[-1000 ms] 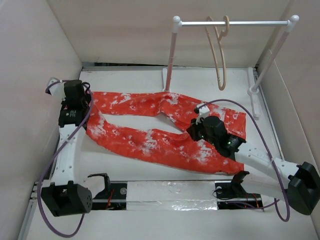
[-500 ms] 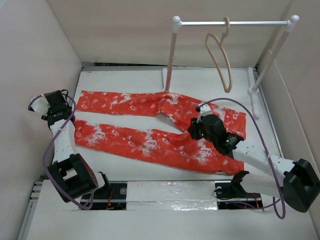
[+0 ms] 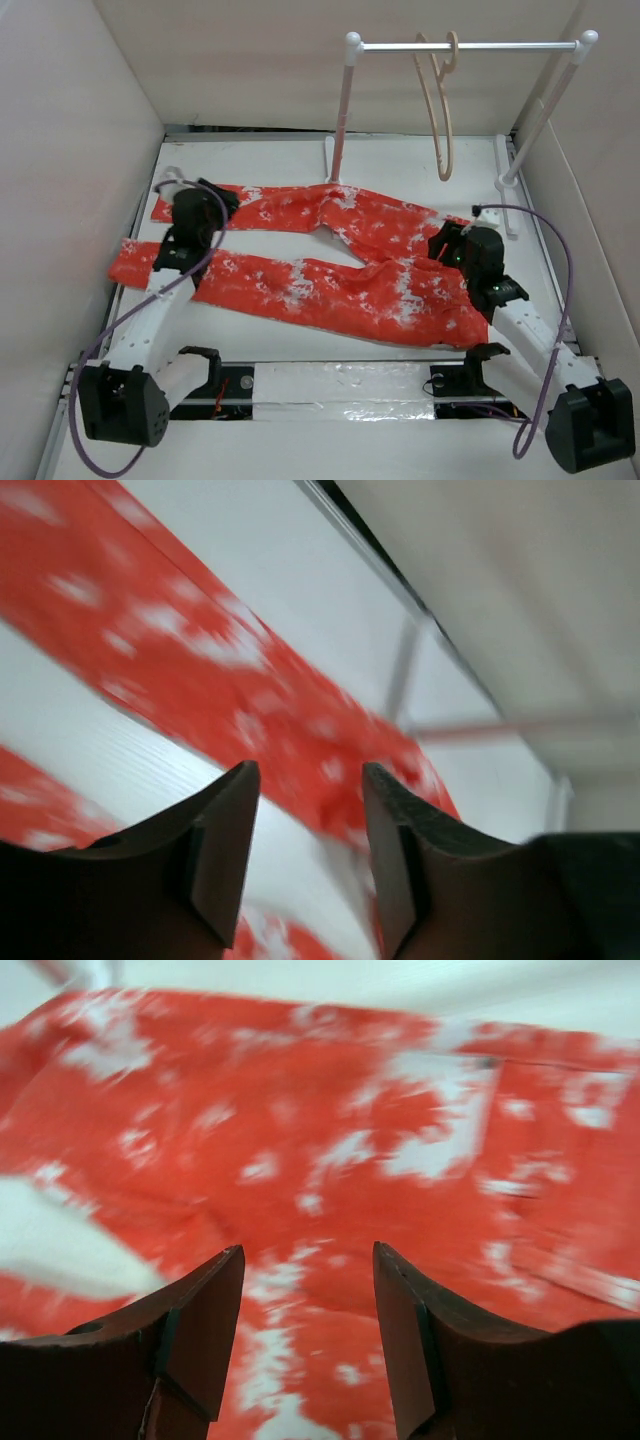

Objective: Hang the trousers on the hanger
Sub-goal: Flatten out the trousers at the center of the board.

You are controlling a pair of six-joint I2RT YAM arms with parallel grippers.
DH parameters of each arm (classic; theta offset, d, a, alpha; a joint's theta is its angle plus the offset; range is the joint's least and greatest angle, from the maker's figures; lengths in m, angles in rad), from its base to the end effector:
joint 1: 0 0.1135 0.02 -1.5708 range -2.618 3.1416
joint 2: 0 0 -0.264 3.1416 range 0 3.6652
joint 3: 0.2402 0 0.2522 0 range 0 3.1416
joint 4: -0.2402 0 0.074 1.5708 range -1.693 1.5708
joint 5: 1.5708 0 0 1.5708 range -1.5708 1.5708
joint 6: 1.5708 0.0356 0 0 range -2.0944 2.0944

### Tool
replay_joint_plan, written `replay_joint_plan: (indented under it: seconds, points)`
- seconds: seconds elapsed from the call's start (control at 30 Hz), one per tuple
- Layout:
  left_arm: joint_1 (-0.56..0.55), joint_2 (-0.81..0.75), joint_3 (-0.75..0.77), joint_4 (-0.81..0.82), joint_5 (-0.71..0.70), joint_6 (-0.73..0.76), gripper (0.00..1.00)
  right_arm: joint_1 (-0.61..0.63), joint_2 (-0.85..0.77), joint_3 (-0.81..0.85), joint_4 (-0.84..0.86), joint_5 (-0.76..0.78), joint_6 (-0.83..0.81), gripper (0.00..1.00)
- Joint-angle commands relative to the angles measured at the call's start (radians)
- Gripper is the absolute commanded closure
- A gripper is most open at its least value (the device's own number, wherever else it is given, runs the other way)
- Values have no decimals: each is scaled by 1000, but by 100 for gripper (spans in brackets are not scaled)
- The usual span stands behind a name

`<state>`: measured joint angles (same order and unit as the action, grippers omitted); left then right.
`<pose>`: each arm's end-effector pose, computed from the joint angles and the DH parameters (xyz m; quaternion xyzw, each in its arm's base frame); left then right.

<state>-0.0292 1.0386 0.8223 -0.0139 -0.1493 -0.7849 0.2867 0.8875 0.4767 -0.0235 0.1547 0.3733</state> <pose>0.2445 -0.0018 0.3221 -0.3314 0.7092 -0.1916 0.5920 0.1943 0.0515 0.2295 0.0779 0.8377 0.1122 0.5287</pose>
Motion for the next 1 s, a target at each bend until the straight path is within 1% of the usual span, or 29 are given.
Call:
replay_joint_plan:
  seconds: [0.0,0.03,0.07,0.1,0.13,0.17,0.2,0.23,0.27,0.3,0.33,0.4,0.43,0.53,0.6,0.7,0.8,0.83,0.87,0.97]
  points:
    - [-210,-52,-113,162,70,-68,59,-133,-35,-44,52,-64,52,33]
    - [-259,-55,-173,231,76,-79,67,-173,-30,-46,59,-85,56,31]
    - [-349,-52,-192,245,76,-83,70,-249,-18,-44,60,-130,56,31]
    - [-395,-48,-205,258,44,-79,71,-288,16,-27,51,-141,61,30]
    - [-446,-42,-244,302,25,-71,74,-320,34,-20,50,-145,67,30]
    - [-545,-34,-256,321,10,-56,75,-381,54,-12,50,-147,68,29]
    - [-598,-16,-259,322,-24,-22,77,-411,74,5,50,-147,67,29]
    - [-653,-5,-259,325,-48,-2,78,-440,114,14,50,-147,65,29]
    - [-748,7,-261,334,-83,48,77,-496,134,35,42,-147,58,29]
    - [-787,12,-261,351,-90,49,77,-520,157,36,37,-168,58,29]
    - [-822,12,-270,382,-98,100,76,-541,180,57,34,-179,55,29]
    - [-900,-1,-293,432,-105,150,74,-605,247,79,27,-247,50,29]
    - [-914,-9,-322,477,-105,185,72,-618,269,91,27,-260,47,29]
    - [-923,-49,-385,550,-62,228,69,-655,358,118,27,-277,30,29]
    - [-923,-77,-405,552,-67,274,68,-665,437,148,1,-308,29,29]
    - [-923,-129,-423,520,-108,329,68,-679,531,187,-12,-360,24,34]
    - [-923,-205,-451,503,-139,346,68,-689,574,221,-27,-389,12,39]
    - [-923,-227,-456,480,-144,342,68,-689,587,226,-30,-391,18,43]
    - [-923,-245,-460,476,-145,339,67,-689,591,232,-33,-392,18,44]
    - [-923,-313,-476,456,-160,332,66,-689,614,272,-47,-400,16,75]
